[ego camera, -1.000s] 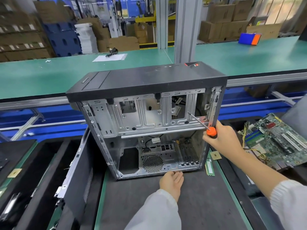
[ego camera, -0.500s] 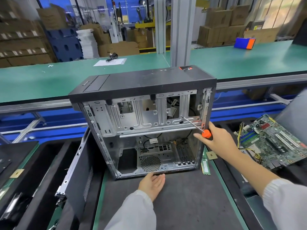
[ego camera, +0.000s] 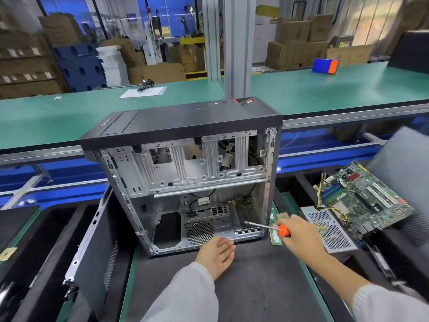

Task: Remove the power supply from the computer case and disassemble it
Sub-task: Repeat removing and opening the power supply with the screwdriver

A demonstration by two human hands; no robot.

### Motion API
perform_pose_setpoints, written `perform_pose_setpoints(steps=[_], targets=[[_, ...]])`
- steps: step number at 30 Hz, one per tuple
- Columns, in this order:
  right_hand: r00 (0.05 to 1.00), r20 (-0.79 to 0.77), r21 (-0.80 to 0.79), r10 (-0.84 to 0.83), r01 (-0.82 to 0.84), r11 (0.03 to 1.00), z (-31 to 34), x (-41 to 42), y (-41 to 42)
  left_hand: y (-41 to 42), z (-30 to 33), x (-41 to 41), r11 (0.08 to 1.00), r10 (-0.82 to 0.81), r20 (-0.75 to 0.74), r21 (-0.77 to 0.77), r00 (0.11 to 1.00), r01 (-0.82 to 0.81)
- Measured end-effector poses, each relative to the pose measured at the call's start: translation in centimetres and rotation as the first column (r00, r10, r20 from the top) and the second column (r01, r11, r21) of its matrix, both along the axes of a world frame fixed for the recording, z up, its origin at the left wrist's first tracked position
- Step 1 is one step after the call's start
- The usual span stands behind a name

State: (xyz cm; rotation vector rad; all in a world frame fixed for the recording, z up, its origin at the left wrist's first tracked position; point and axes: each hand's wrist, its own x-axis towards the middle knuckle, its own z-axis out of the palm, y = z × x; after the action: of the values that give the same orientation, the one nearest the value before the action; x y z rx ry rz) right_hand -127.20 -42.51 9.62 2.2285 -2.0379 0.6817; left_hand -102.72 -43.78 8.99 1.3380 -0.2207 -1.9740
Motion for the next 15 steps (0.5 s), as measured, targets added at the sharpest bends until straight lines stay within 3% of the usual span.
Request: perform_pose_setpoints(steps=[3,5,8,10,12,15], targets=[[0.993,-0.113,0.184,-0.015,0.036,0.982,-1.5,0.5,0.5,0.2,0.4,-1.4,0.974,-0.173,0.136,-0.122,0.975,0.19],[0.984,-0.171,0.213,0.051,-0.014,0.977,-2.2,0.8,0.9,0.5,0.4,-2.3,0.94,-0.258,0.123,-0.195,0.958,0.278],[0.978,-0.207,0.281,0.019,0.04,0.959,-2.7,1.7,1.5,0.8,0.0,-3.2,0.906,-0.294,0.072,-0.296,0.953,0.302],[0.988,-0.152,0.323,0.021,0.029,0.946,-3.4,2.4,1.7,1.1,-0.4,-3.9,0.832,-0.352,0.157,-0.398,0.923,0.386],[0.992,-0.056,0.341,0.112,-0.087,0.936,-3.5,3.6,1.9,1.6,-0.6,-4.5,0.772,-0.357,0.227,-0.474,0.906,0.423],[0.946,0.231,0.425,0.229,-0.31,0.85,-2.7,4.5,2.2,1.8,-0.7,-4.5,0.84,-0.165,0.24,-0.475,0.957,0.264]])
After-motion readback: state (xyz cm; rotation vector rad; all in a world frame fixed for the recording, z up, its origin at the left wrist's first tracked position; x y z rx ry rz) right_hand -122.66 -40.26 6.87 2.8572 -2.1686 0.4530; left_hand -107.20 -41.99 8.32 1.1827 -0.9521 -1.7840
